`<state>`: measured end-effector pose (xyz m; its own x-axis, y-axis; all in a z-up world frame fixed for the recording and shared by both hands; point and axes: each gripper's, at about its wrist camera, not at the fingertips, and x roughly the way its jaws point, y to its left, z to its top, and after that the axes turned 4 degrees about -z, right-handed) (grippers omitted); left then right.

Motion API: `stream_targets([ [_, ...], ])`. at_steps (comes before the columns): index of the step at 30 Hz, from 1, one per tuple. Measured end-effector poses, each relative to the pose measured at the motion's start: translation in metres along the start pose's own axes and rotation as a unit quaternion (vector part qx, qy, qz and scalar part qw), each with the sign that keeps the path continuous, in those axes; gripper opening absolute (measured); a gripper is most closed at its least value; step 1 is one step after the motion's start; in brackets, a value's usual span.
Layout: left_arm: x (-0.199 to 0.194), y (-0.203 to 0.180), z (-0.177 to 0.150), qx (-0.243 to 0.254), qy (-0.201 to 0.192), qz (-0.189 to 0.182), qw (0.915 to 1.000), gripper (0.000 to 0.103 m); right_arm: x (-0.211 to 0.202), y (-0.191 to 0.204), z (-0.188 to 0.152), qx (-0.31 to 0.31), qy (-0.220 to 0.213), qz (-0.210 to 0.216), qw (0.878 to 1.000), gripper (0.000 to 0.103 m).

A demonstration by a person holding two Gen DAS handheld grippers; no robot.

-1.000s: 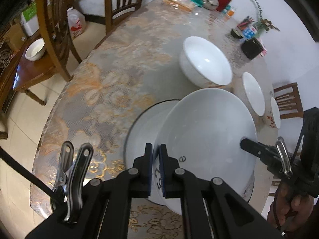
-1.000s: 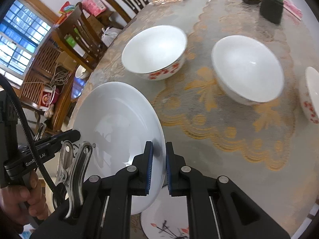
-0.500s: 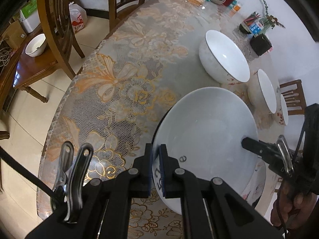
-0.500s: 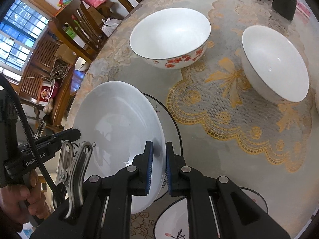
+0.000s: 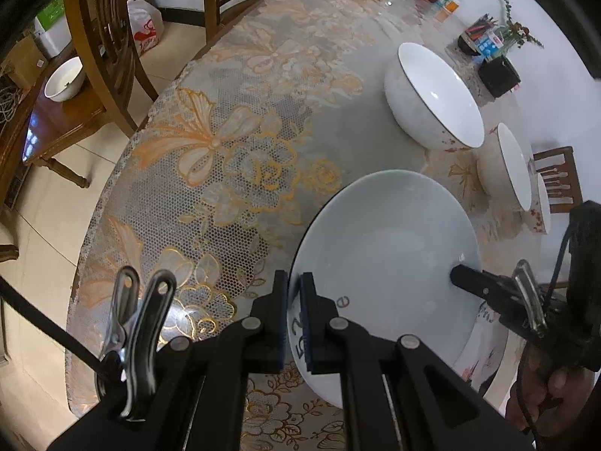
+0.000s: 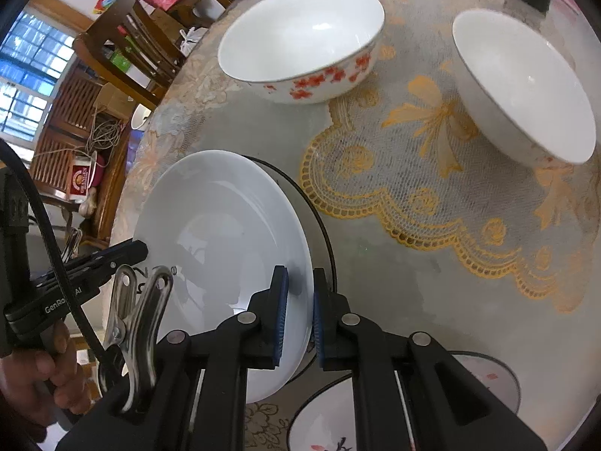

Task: Organize plates and bowls
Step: 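Lower the plain white plate onto the bird-painted plate, open the right gripper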

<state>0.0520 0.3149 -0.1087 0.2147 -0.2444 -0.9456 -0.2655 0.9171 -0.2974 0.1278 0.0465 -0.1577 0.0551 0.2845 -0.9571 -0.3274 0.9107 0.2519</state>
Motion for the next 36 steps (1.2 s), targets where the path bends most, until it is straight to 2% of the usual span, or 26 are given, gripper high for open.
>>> stream_targets([
  [6,0.003,-0.004,0.004,-0.004,0.010,0.009,0.9999,0.007,0.004,-0.002,0.001,0.019,0.011,0.005,1.000,0.015],
  [7,0.003,-0.005,0.005,-0.006,0.010,0.012,0.9999,0.010,0.003,-0.001,0.001,0.020,0.014,0.003,1.000,0.015],
  [10,-0.003,-0.008,0.006,0.000,-0.006,0.029,0.9996,0.030,-0.001,0.000,0.002,0.021,0.020,-0.011,1.000,0.016],
  [12,-0.014,-0.013,0.007,0.017,-0.039,0.036,0.9985,0.046,-0.007,0.004,0.002,0.009,0.013,-0.022,1.000,0.021],
  [13,-0.017,-0.015,0.007,0.024,-0.045,0.037,0.9980,0.058,-0.010,0.007,0.001,0.000,0.008,-0.033,0.999,0.021],
  [14,-0.018,-0.017,0.008,0.027,-0.047,0.039,0.9978,0.061,-0.012,0.010,-0.001,-0.008,0.003,-0.039,0.999,0.024],
  [16,-0.013,-0.016,0.008,0.020,-0.033,0.021,0.9990,0.061,-0.013,0.012,-0.002,-0.014,-0.002,-0.042,0.999,0.029],
  [18,-0.011,-0.014,0.005,0.013,-0.029,0.026,0.9992,0.061,-0.013,0.011,-0.001,-0.014,0.001,-0.049,0.999,0.033],
  [22,-0.016,-0.013,-0.001,0.006,-0.036,0.025,0.9990,0.061,-0.019,0.014,-0.001,-0.033,-0.007,-0.064,0.997,0.033],
  [29,-0.027,-0.019,-0.014,-0.022,-0.050,0.024,0.9983,0.061,-0.029,0.012,-0.001,-0.047,-0.009,-0.039,0.998,0.033],
  [36,-0.024,-0.058,-0.029,-0.001,-0.045,0.025,0.9987,0.061,-0.047,0.000,-0.014,-0.058,-0.016,-0.024,0.998,0.033],
])
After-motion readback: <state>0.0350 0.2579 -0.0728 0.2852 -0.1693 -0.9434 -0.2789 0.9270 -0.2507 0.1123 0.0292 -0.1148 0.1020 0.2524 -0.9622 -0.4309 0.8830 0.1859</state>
